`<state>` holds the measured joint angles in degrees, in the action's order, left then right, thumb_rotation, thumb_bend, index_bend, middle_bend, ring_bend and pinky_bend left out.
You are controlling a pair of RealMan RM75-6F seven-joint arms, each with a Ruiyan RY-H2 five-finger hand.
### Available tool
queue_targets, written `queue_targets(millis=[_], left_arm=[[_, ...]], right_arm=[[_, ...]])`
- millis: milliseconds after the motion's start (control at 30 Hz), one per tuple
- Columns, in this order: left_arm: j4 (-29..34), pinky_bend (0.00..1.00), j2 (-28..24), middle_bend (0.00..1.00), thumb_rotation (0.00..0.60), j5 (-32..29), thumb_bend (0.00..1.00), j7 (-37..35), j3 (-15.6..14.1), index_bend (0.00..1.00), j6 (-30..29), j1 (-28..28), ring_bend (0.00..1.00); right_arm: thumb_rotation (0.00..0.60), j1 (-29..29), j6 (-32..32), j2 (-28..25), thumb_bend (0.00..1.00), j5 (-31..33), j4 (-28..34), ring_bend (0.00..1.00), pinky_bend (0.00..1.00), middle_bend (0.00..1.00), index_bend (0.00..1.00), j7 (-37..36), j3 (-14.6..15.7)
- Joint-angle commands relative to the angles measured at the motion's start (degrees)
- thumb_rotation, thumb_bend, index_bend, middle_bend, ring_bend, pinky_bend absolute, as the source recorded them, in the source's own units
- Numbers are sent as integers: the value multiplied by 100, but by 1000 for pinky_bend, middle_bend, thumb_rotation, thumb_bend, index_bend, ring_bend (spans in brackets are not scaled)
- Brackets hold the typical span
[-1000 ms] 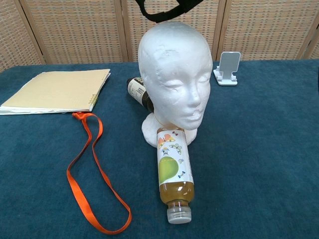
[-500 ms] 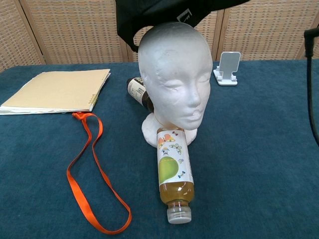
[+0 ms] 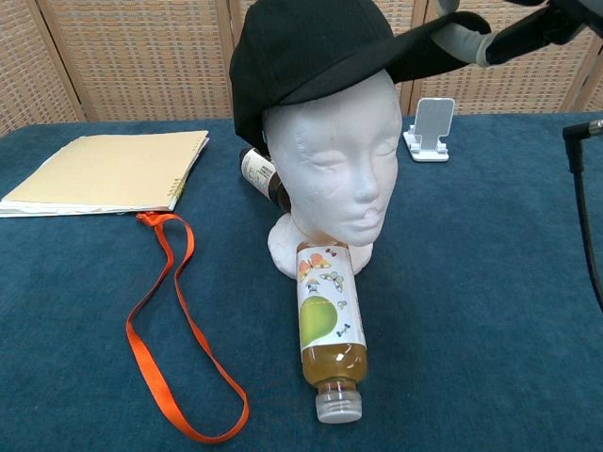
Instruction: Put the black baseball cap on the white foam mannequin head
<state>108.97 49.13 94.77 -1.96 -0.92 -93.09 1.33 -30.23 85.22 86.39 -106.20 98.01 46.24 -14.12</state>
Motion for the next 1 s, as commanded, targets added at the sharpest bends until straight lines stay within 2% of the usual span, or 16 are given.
queue_targets(millis=[33, 400, 700, 1000], left_arm=[[-1, 0, -3, 0, 600, 0, 0, -5, 0, 0, 2, -1, 0], [11, 0, 2, 0, 600, 4, 0, 32, -4, 0, 12, -1, 0], [17, 0, 15, 0, 600, 17, 0, 68, -11, 0, 23, -3, 0], [18, 0, 8, 0, 600, 9, 0, 54, -9, 0, 22, -2, 0]], right_arm=[[600, 24, -3, 36, 529, 28, -46, 1000, 1000, 1000, 982, -48, 38], [600, 95, 5, 121, 522, 63, -157, 1000, 1000, 1000, 980, -152, 131], [600, 80, 113, 117, 525, -286, -405, 1000, 1000, 1000, 980, -67, 174], [600, 123, 57, 112, 519, -250, -365, 1000, 1000, 1000, 974, -11, 203]])
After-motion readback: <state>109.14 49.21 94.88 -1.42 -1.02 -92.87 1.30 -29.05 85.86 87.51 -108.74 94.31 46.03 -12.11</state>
